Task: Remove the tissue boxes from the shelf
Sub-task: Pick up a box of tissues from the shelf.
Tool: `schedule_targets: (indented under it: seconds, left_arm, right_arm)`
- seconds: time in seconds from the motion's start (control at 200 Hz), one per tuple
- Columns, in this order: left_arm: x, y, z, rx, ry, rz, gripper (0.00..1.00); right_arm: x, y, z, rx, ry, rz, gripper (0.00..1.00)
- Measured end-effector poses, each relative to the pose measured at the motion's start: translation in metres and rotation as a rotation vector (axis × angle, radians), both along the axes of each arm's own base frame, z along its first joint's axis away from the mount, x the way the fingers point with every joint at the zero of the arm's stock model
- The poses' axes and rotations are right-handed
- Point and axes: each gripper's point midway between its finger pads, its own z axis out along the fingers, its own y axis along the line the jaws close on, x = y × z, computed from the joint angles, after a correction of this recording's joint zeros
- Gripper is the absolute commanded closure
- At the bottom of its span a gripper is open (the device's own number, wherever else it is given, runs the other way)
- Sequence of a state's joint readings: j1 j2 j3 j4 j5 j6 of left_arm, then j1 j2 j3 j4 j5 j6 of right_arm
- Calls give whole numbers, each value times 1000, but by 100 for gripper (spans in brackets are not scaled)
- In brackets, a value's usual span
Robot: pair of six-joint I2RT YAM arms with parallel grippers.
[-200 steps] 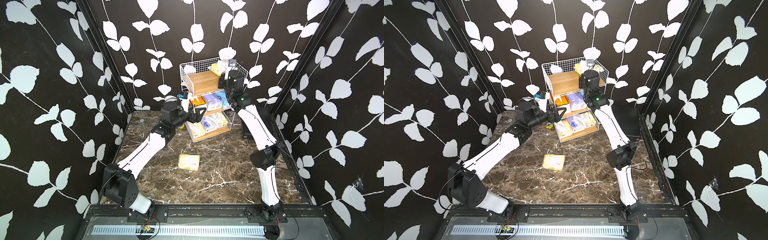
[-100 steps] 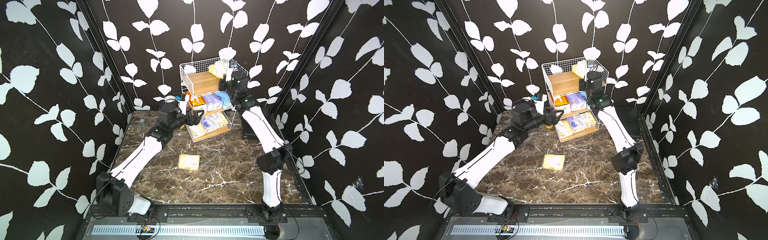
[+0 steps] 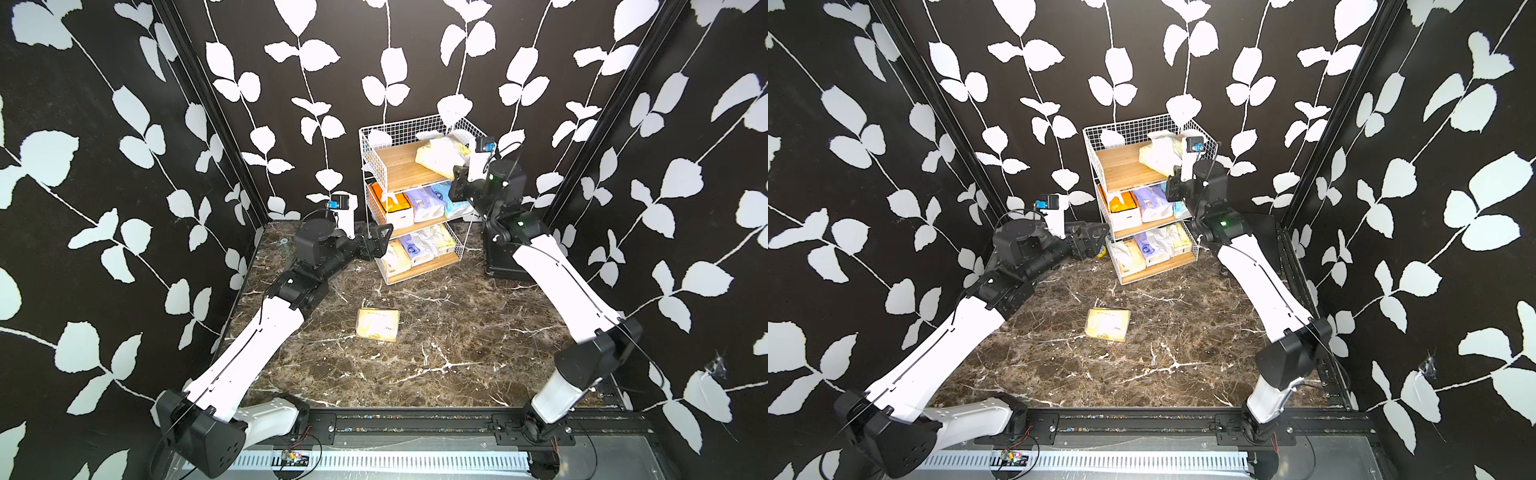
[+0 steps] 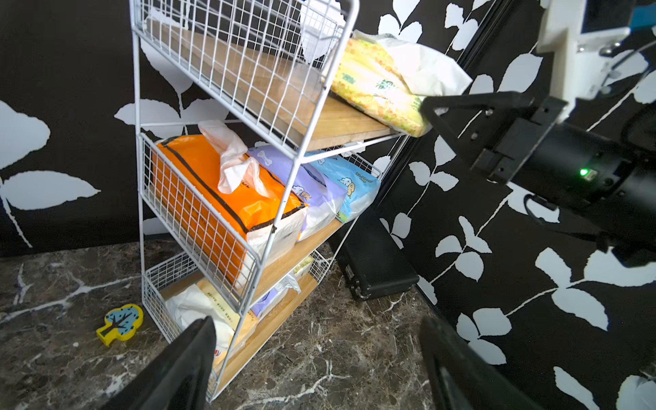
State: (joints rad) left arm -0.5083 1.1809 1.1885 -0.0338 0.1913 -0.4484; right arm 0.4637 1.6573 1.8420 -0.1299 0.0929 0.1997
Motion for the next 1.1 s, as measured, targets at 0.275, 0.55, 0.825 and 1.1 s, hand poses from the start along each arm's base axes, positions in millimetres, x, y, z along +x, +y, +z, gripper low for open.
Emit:
schedule_targets:
  seconds: [0.275, 0.55, 0.825, 1.1]
  left_arm:
    - [-2, -9, 3, -126, 47, -33, 6]
    - [3, -15, 9, -193, 57, -39, 1]
    - [9, -26, -2, -213, 91, -45, 1]
    - [-2, -7, 1, -179, 48, 18, 1]
  right_arm:
    - [-23, -2, -4, 41, -13, 48, 100]
    - [-56, -8, -12, 62, -22, 101, 100]
    - [-93, -18, -19, 80, -18, 147, 100]
    - [-126, -14, -57, 60, 47, 211, 100]
